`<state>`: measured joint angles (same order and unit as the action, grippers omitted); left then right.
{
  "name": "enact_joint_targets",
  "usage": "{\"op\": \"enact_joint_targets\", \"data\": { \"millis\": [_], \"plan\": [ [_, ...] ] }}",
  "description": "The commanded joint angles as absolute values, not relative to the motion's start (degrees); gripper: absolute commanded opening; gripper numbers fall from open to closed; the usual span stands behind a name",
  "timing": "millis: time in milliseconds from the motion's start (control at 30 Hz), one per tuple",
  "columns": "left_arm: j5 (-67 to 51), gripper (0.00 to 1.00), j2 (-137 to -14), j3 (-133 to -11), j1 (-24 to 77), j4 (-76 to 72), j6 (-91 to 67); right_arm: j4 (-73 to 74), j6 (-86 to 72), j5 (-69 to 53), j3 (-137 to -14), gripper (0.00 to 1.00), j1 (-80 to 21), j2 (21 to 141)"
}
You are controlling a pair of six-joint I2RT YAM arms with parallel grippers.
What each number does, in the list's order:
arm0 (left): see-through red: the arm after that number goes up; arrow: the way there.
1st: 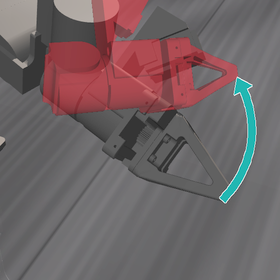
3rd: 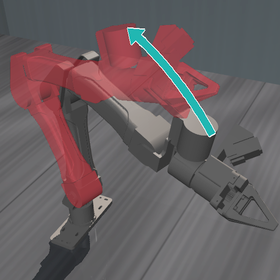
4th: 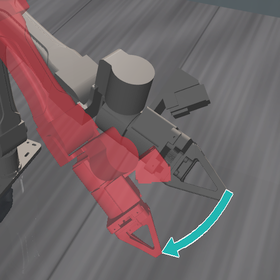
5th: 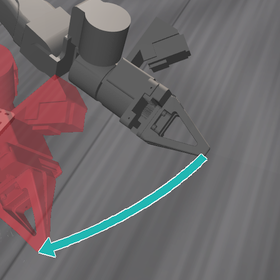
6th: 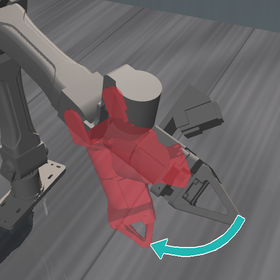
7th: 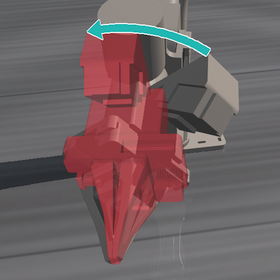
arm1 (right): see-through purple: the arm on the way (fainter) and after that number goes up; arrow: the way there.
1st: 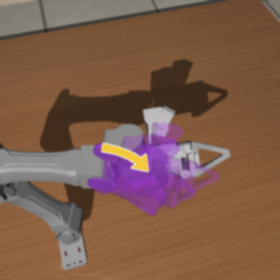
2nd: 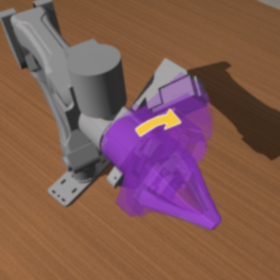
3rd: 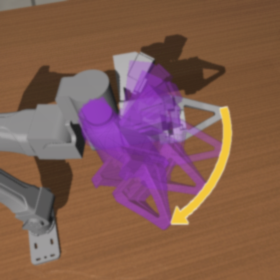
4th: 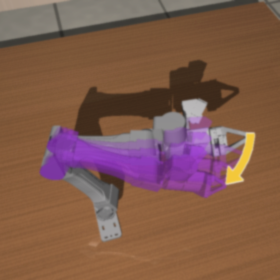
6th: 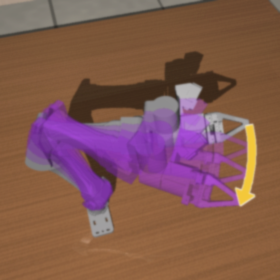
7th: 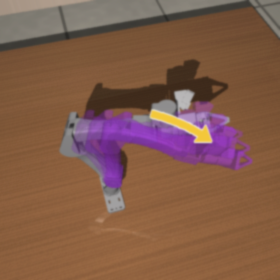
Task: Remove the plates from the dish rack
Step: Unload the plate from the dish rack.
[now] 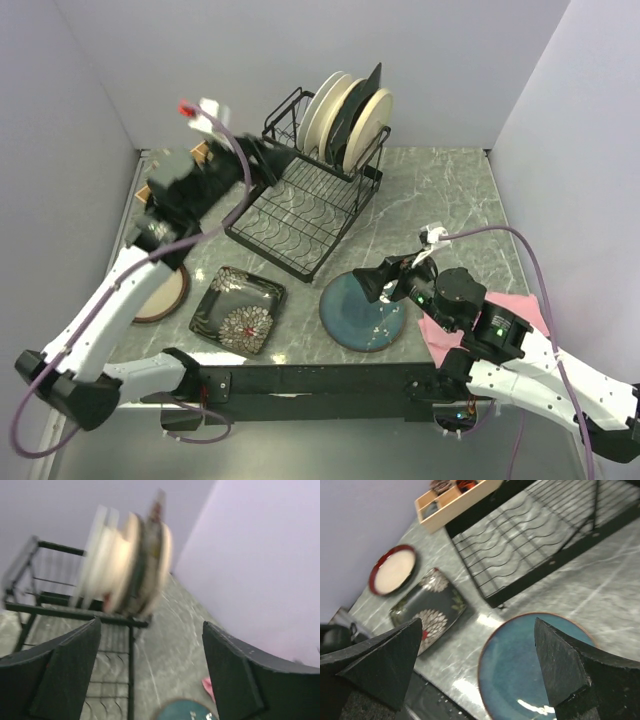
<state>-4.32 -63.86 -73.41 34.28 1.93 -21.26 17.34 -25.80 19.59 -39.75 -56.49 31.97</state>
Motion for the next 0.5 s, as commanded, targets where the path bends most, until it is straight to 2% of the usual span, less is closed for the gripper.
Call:
{"op": "enact_joint_targets", "data": {
  "millis": [0,133,300,400,467],
  "plan": [
    [-21.07,0.83,-69.76,-79.36,21.13,1.24,-25.66,10.81,-24.61,15.29,-38.85,0.97,-56.69,31.47],
    [-27.07,0.63,-78.73,-90.05,17.06,3.24,-20.94,11.16,-24.52,15.47,-38.15,0.96,-56.69,29.19],
    [-32.15,0.62,-88.92,-98.60,16.26,6.50,-13.99,9.76,-24.26,14.68,-37.00,0.96,-56.69,26.90],
    [-34.87,0.57,-93.67,-103.52,16.35,6.94,-11.96,10.11,-24.26,14.77,-37.09,0.95,-56.69,26.37],
    [-36.21,0.58,-95.88,-106.78,16.43,7.21,-10.99,10.11,-24.26,14.85,-36.91,0.95,-56.69,25.84]
  ]
}}
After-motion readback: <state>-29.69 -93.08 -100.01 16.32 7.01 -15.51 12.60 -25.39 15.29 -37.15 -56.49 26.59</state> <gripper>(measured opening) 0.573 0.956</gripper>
